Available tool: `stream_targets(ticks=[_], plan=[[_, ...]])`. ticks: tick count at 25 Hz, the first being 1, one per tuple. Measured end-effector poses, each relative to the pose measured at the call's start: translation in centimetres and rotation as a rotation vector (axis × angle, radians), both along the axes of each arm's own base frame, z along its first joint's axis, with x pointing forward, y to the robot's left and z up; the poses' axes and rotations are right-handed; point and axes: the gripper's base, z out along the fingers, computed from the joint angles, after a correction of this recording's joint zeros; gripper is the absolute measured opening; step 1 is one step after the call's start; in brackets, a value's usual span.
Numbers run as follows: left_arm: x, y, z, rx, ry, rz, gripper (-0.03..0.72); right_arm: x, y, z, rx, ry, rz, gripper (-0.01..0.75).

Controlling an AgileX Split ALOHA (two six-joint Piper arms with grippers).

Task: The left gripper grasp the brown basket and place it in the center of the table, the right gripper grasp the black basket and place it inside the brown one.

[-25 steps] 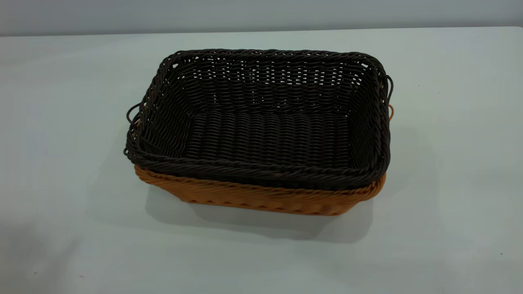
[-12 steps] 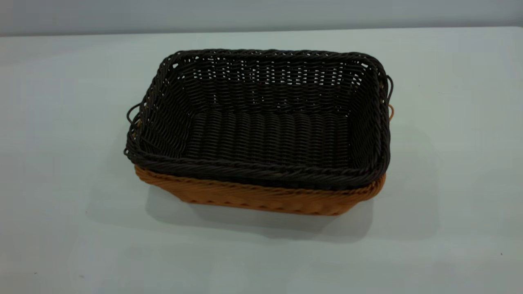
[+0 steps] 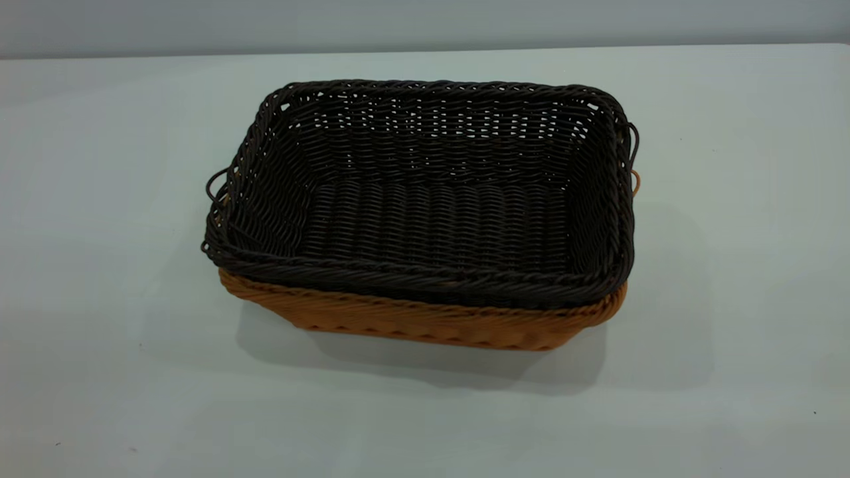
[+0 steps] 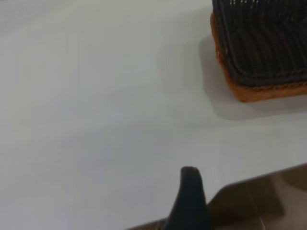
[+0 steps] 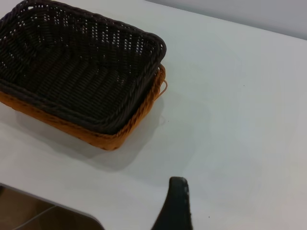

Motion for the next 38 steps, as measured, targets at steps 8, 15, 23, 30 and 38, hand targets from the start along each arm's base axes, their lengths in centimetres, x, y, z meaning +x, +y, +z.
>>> stream_targets(ticks=[8,15,23,30,38], plan=[[1.2,0.1,-3.0,-0.002,0.086,0.035,0.552,0.0,0.0,0.0,0.000,0.000,0.000,0.594],[1.2,0.1,-2.9,-0.002,0.078,0.037,0.552,0.0,0.0,0.0,0.000,-0.001,0.000,0.594],[1.1,0.1,-2.9,-0.003,0.065,0.057,0.552,0.0,0.0,0.0,0.000,-0.001,0.000,0.594],[-0.3,0.7,-3.0,-0.001,-0.043,0.181,0.552,0.0,0.0,0.0,0.000,-0.001,0.000,0.594],[-0.3,0.9,-3.0,-0.038,-0.040,0.235,0.552,0.0,0.0,0.0,0.001,-0.001,0.000,0.594]])
